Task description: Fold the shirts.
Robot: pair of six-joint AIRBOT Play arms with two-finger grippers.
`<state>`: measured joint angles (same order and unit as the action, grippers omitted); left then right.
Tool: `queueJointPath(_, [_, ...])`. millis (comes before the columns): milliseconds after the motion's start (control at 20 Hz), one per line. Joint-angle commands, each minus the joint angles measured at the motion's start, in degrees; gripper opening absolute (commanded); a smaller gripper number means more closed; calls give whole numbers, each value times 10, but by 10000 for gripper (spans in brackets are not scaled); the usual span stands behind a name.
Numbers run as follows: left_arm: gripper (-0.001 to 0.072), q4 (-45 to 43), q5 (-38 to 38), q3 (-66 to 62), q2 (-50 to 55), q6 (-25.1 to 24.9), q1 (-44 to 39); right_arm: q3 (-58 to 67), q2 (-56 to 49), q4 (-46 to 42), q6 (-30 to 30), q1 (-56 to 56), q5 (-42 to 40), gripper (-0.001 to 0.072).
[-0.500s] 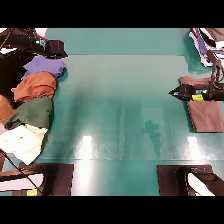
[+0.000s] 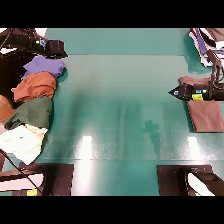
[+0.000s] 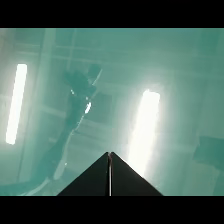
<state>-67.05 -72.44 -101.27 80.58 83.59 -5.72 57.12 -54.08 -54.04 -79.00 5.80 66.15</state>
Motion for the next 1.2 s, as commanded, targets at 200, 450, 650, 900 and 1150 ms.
queueJointPath(200, [65, -12, 44, 0, 0, -6, 0, 0, 0, 0, 0, 1, -2, 19])
queueJointPath(450, [650, -289, 123, 0, 37, 71, 6, 0, 0, 0, 0, 1, -2, 18])
queueJointPath(650, [651, -293, 158, 0, 135, 81, 59, 0, 0, 0, 0, 1, -2, 19])
queueJointPath(900, [651, -284, 253, 0, 233, 79, 91, 0, 0, 0, 0, 1, -2, 19])
queueJointPath(1150, [650, -285, 283, -1, 289, 79, 91, 0, 0, 0, 0, 1, -2, 19])
